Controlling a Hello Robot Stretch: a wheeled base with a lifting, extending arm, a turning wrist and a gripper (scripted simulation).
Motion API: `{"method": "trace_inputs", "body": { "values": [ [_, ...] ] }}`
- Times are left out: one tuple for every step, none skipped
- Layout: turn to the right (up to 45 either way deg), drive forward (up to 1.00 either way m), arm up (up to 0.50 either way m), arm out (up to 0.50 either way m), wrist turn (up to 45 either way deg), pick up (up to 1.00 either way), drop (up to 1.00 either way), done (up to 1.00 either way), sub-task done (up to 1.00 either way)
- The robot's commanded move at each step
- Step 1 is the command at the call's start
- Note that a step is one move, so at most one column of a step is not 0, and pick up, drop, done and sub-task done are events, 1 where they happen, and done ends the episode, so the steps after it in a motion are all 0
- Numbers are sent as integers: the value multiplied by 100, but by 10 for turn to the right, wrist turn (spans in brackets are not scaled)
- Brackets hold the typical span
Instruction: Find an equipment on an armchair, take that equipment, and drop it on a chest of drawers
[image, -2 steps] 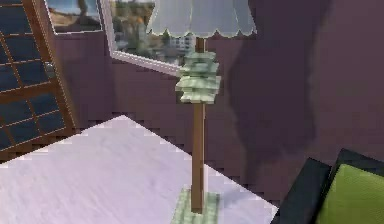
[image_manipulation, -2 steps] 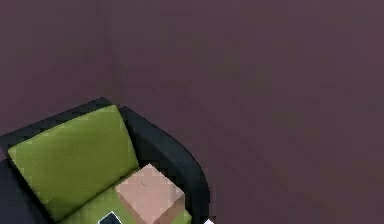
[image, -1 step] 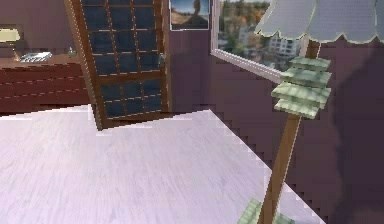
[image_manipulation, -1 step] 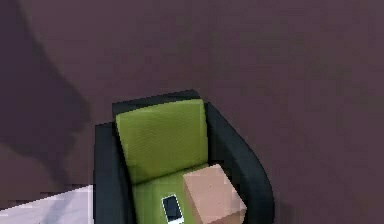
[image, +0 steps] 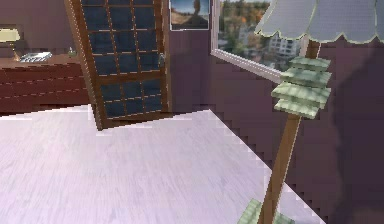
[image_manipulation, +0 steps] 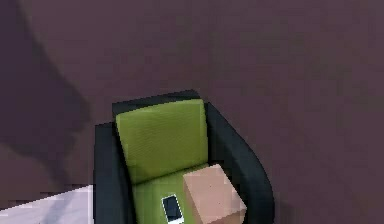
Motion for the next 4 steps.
{"method": "trace_inputs", "body": {
  "values": [
    [0, 0, 0, 28, 0, 0, 0, 0, 0],
    [0, 0, 0, 0, 450, 0, 0, 0, 0],
    [0, 0, 0, 0, 450, 0, 0, 0, 0],
    [0, 0, 0, 0, 450, 0, 0, 0, 0]
  ]
}}
